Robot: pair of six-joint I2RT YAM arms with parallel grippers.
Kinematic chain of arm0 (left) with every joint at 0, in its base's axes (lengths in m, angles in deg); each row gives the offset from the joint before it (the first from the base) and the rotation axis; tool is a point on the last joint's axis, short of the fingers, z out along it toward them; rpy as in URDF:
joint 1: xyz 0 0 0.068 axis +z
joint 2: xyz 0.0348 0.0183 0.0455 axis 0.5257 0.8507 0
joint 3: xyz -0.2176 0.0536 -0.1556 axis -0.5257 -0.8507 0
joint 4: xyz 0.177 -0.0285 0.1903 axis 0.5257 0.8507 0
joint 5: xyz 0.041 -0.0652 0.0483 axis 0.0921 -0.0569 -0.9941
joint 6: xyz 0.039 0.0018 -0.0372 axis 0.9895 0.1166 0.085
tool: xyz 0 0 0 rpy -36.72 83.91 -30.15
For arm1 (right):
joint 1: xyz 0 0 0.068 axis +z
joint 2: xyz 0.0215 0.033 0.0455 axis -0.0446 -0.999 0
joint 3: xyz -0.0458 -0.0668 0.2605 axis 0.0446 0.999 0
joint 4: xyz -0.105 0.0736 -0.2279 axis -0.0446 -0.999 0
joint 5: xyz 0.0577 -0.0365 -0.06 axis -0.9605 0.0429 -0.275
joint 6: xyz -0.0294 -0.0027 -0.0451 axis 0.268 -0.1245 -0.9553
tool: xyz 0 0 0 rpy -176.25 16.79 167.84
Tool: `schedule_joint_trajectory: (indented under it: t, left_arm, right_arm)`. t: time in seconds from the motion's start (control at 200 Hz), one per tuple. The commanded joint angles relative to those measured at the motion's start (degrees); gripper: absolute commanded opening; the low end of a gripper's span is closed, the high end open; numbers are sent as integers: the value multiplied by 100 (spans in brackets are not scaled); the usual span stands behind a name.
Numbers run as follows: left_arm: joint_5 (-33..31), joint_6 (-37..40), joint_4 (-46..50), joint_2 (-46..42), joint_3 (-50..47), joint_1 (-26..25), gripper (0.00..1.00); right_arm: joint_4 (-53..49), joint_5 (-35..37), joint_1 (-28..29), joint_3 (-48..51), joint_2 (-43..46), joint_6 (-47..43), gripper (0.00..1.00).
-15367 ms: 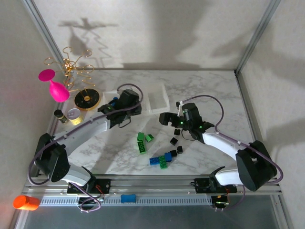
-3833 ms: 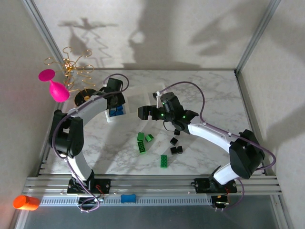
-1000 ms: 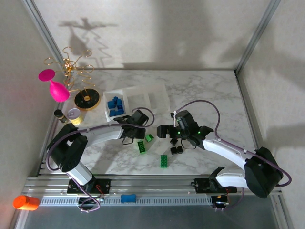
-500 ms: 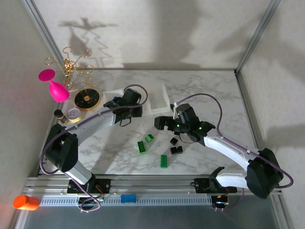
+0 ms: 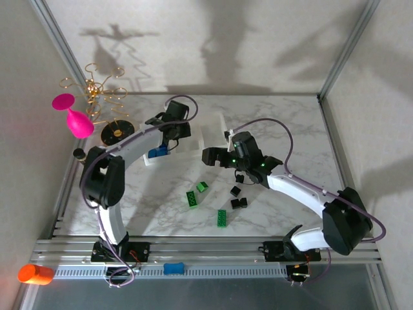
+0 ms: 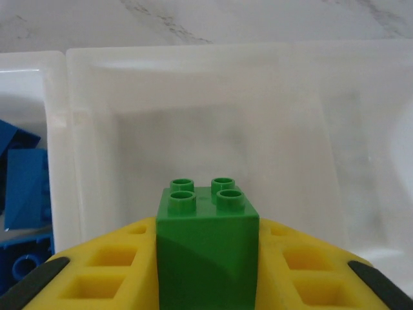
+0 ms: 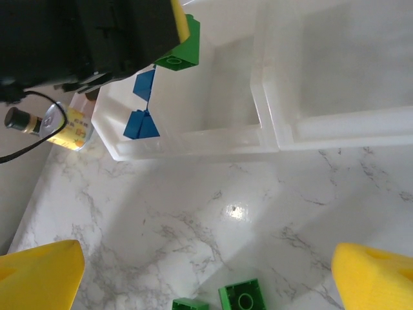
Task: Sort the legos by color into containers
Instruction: Place the lego in the container.
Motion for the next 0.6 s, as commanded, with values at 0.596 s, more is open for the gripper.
schedule_joint_trajectory:
  t: [0.596]
  left_arm:
    - [34, -16, 223, 367, 590, 164, 46]
  right_arm:
    - [311, -11, -59, -226, -219, -7, 99]
